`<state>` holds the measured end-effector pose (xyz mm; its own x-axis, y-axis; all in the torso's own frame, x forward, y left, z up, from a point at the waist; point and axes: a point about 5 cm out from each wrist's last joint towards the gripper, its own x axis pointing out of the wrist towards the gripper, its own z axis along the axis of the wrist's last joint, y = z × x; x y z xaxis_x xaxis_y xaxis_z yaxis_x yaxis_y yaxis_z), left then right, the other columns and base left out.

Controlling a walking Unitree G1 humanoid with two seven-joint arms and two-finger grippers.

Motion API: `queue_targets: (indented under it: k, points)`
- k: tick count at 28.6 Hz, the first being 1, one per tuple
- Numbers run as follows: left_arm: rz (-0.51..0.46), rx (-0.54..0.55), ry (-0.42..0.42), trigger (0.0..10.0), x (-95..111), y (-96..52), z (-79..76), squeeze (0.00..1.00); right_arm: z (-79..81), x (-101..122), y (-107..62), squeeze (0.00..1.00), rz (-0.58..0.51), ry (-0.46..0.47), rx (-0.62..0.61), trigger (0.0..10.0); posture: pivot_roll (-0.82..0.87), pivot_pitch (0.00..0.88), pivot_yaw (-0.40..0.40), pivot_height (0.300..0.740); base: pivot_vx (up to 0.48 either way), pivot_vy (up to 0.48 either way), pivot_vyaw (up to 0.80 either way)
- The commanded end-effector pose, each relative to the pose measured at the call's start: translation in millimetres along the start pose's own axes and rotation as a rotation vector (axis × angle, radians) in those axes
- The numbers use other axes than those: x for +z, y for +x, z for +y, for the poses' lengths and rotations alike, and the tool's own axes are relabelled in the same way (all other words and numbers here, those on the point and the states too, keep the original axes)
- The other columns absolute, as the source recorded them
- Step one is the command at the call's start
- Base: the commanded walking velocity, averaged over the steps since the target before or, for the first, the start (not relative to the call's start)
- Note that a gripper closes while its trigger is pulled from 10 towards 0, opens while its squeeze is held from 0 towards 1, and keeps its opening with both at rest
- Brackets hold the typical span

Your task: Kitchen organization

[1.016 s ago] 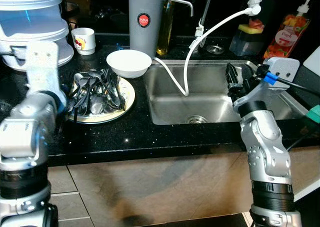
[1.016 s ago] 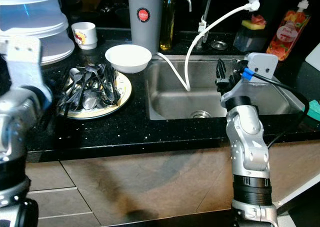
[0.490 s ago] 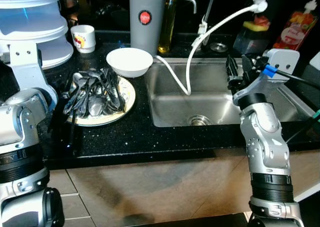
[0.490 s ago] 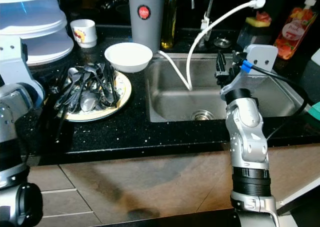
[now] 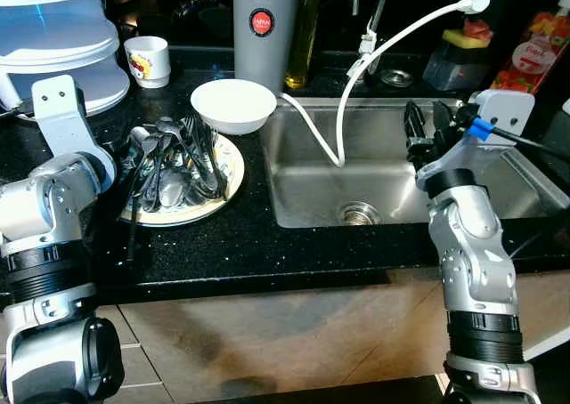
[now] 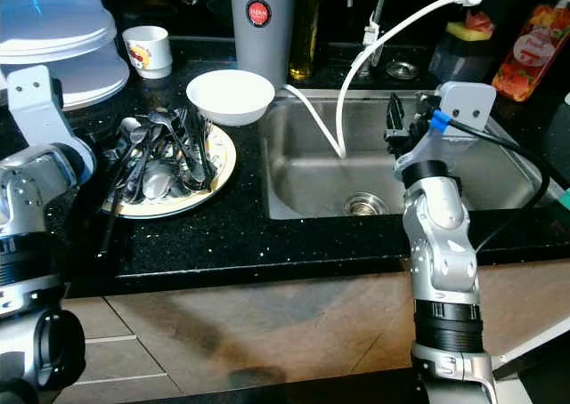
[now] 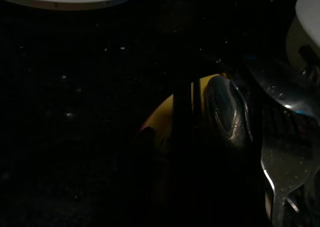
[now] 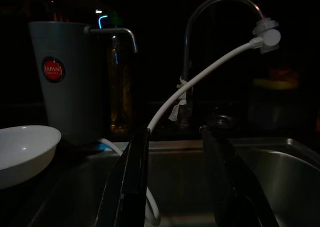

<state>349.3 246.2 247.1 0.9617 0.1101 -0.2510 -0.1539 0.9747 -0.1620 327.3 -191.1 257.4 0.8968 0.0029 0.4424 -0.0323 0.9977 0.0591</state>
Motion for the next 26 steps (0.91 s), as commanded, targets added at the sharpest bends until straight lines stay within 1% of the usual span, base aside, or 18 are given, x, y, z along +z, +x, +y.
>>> queue_targets:
  k: [1, 6, 8, 12, 13, 14, 15, 17, 18, 19, 21, 23, 26]
  points:
    - [0.078, 0.038, 0.064, 0.0, -17.1, 4.9, 3.0, 0.00, -2.2, 1.8, -1.6, 0.00, -0.009, -0.002, -0.014, 10.0, 0.07, 0.000, -0.043, 0.740, 0.000, 0.000, 0.00]
    - [0.072, 0.065, 0.081, 0.0, -18.2, 6.2, 4.7, 0.00, -2.5, 1.7, -0.8, 0.00, -0.008, -0.002, -0.013, 10.0, 0.07, 0.000, -0.047, 0.740, 0.000, 0.000, 0.00]
    - [0.045, 0.102, 0.121, 0.0, -15.3, 6.2, 7.1, 0.00, -2.3, 2.0, -0.3, 0.00, -0.010, -0.001, -0.012, 10.0, 0.07, 0.000, -0.047, 0.740, 0.000, 0.000, 0.00]
    - [0.017, 0.124, 0.111, 0.0, -10.1, 6.3, 8.5, 0.00, -1.6, 2.2, 0.2, 0.00, -0.011, 0.001, -0.010, 10.0, 0.07, 0.000, -0.047, 0.740, 0.000, 0.000, 0.00]
    - [-0.022, 0.141, 0.118, 0.0, -4.7, 5.6, 8.8, 0.00, -1.6, 2.2, 0.2, 0.00, -0.011, 0.002, -0.010, 10.0, 0.07, 0.000, -0.047, 0.740, 0.000, 0.000, 0.00]
    - [-0.022, 0.141, 0.118, 0.0, -4.7, 5.6, 8.8, 0.00, -1.6, 2.2, 0.2, 0.00, -0.011, 0.002, -0.010, 10.0, 0.07, 0.000, -0.047, 0.740, 0.000, 0.000, 0.00]
    - [-0.049, 0.152, 0.122, 0.0, -0.9, 5.1, 9.0, 0.00, -1.6, 2.2, 0.1, 0.00, -0.011, 0.002, -0.011, 10.0, 0.07, 0.000, -0.047, 0.740, 0.000, 0.000, 0.00]
    - [-0.137, 0.161, 0.133, 0.0, 11.0, 3.0, 6.8, 0.00, -1.6, 2.2, -0.2, 0.00, -0.011, 0.002, -0.012, 10.0, 0.07, 0.000, -0.047, 0.740, 0.000, 0.000, 0.00]
    - [-0.197, 0.168, 0.159, 3.5, 19.6, 0.7, 4.4, 0.00, -1.7, 2.3, -0.5, 0.00, -0.012, 0.001, -0.012, 10.0, 0.07, 0.000, -0.047, 0.740, 0.000, 0.000, 0.00]
    - [-0.258, 0.160, 0.158, 10.0, 28.3, -1.9, 1.2, 0.00, -1.9, 2.4, -0.8, 0.00, -0.012, 0.001, -0.013, 10.0, 0.07, 0.000, -0.047, 0.740, 0.000, 0.000, 0.00]
    - [-0.340, 0.146, 0.146, 10.0, 40.0, -6.0, -3.9, 0.00, -2.3, 2.8, -1.4, 0.00, -0.013, -0.001, -0.015, 10.0, 0.07, 0.000, -0.047, 0.740, 0.000, 0.000, 0.00]
    - [-0.355, 0.145, 0.147, 10.0, 42.0, -6.8, -5.0, 0.00, -2.5, 2.9, -1.5, 0.00, -0.013, -0.003, -0.016, 10.0, 0.07, 0.000, -0.047, 0.740, 0.000, 0.000, 0.00]
    - [-0.376, 0.097, 0.156, 10.0, 45.3, -7.7, -13.4, 0.00, -3.4, 2.8, -1.5, 0.00, -0.014, -0.003, -0.020, 10.0, 0.06, 0.000, -0.041, 0.740, 0.000, 0.000, 0.00]
